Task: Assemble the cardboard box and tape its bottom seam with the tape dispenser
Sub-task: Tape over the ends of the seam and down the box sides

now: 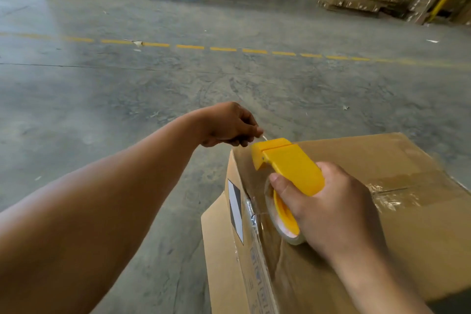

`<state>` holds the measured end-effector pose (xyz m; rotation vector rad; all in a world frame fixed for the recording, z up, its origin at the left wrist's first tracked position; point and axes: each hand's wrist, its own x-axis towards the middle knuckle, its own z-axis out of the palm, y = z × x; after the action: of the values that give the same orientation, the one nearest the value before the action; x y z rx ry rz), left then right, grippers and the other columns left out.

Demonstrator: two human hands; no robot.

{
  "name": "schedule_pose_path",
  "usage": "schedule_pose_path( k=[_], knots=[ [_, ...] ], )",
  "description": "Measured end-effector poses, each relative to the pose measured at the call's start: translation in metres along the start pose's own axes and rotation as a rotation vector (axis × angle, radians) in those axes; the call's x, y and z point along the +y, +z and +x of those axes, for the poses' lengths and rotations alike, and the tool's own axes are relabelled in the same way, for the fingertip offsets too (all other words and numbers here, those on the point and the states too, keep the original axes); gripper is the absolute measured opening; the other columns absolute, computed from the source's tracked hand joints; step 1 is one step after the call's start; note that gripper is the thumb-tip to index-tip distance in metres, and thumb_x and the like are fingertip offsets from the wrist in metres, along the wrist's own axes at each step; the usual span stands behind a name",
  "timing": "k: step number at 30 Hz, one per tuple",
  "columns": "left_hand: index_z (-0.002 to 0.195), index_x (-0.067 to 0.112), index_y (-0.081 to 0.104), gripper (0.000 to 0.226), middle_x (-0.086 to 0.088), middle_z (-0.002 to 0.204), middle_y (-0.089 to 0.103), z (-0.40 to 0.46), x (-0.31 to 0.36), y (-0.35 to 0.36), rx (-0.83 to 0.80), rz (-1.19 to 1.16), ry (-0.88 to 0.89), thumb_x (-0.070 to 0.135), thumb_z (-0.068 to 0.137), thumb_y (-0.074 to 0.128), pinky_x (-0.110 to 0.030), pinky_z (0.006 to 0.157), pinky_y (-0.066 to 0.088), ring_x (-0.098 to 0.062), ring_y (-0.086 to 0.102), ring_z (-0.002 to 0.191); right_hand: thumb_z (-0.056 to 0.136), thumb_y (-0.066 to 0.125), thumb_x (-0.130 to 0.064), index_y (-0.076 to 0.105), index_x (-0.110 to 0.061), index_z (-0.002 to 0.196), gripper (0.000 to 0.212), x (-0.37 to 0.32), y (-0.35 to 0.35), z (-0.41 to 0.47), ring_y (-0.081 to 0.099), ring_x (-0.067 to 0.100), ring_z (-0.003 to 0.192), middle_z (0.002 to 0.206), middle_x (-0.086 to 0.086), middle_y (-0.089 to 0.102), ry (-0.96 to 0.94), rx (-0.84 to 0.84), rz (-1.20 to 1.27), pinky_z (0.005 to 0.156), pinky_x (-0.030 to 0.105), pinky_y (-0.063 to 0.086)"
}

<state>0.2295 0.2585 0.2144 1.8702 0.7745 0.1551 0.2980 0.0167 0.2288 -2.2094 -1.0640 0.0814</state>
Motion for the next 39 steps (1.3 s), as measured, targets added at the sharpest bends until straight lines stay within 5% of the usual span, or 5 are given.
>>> schedule_pose_path(
  k=[6, 15, 24, 34, 39],
  knots=[
    [0.09, 0.013, 0.073, 0.01, -0.002, 0.073, 0.072, 0.01, -0.006, -0.013, -0.091, 0.048, -0.03, 0.023, 0.089, 0.073, -0.021, 0.064, 0.052, -0.008, 0.066, 0.065, 0.059, 0.043, -0.085, 0.057, -0.028, 0.088, 0.066, -0.023, 0.0, -0.008, 0.058, 0.01, 0.067, 0.074, -0.01, 0.061, 0.133, -0.107, -0.04, 0.052, 0.027, 0.042],
    [0.094, 0.018, 0.077, 0.016, 0.003, 0.076, 0.074, 0.017, -0.018, -0.016, -0.004, 0.204, -0.041, 0.032, 0.088, 0.073, -0.025, 0.066, 0.05, -0.007, 0.061, 0.063, 0.065, 0.05, -0.084, 0.054, -0.028, 0.09, 0.061, -0.042, -0.012, -0.024, 0.053, 0.005, 0.064, 0.075, -0.012, 0.058, 0.245, -0.185, -0.131, 0.048, 0.021, 0.034],
    [0.094, 0.017, 0.078, 0.018, 0.003, 0.076, 0.073, 0.028, -0.022, -0.015, 0.005, 0.234, -0.024, 0.033, 0.089, 0.072, -0.023, 0.064, 0.047, -0.004, 0.061, 0.062, 0.068, 0.051, -0.081, 0.055, -0.028, 0.089, 0.058, -0.041, -0.009, -0.019, 0.057, 0.01, 0.066, 0.075, -0.011, 0.06, 0.232, -0.171, -0.125, 0.052, 0.025, 0.041],
    [0.097, 0.017, 0.077, 0.02, -0.007, 0.09, 0.074, 0.029, -0.037, -0.011, -0.008, 0.17, -0.09, 0.034, 0.088, 0.073, -0.027, 0.067, 0.048, -0.015, 0.057, 0.071, 0.066, 0.049, -0.08, 0.054, -0.025, 0.083, 0.057, -0.042, -0.005, -0.012, 0.056, 0.012, 0.064, 0.072, -0.008, 0.059, 0.219, -0.18, -0.173, 0.05, 0.027, 0.039],
    [0.104, 0.018, 0.075, 0.024, -0.007, 0.104, 0.071, 0.026, -0.047, -0.006, -0.025, 0.104, -0.13, 0.037, 0.089, 0.071, -0.03, 0.076, 0.052, -0.022, 0.063, 0.092, 0.068, 0.052, -0.08, 0.054, -0.026, 0.086, 0.057, -0.041, -0.003, -0.015, 0.057, 0.012, 0.066, 0.075, -0.008, 0.06, 0.231, -0.186, -0.18, 0.049, 0.026, 0.038]
  ],
)
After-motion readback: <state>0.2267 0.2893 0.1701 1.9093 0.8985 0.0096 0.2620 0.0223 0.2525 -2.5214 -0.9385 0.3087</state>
